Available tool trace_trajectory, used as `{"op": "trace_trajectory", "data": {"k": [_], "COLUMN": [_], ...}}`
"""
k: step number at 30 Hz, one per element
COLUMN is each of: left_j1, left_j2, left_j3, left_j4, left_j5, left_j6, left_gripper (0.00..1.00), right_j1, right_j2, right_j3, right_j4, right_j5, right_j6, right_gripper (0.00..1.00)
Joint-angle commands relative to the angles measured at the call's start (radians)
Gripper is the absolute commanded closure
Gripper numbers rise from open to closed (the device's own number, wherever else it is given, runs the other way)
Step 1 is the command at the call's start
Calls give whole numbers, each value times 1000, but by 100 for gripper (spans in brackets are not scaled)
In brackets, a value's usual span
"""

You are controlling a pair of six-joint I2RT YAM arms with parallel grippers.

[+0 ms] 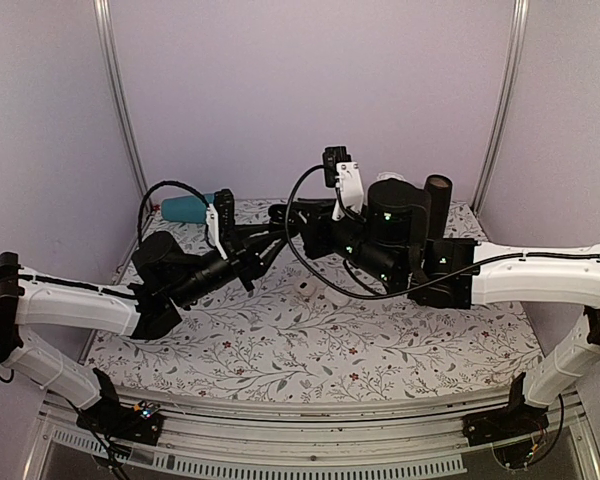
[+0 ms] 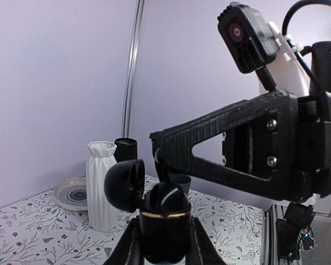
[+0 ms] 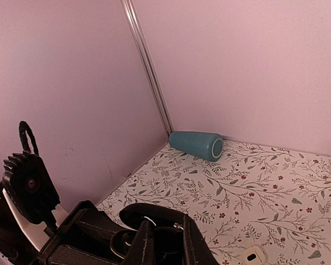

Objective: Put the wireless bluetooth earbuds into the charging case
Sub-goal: Place the right earbud in the right side groove of the charging case.

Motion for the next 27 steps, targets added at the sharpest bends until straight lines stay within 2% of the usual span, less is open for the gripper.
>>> {"op": "trace_trajectory", "data": {"k": [1, 27], "left_j1": [-13, -14], "left_j2": [-31, -44], "left_j3": [28, 25], "left_j4": [74, 71], "left_j5": [-19, -18], "left_j6": [13, 19], "left_gripper": [100, 100], "right_j1": [5, 5], "right_j2": [-3, -7], "right_j3": [12, 9], "right_j4": [-64, -79], "right_j5": [46, 88], "right_j6": [-16, -29], "right_gripper": [96, 96]}}
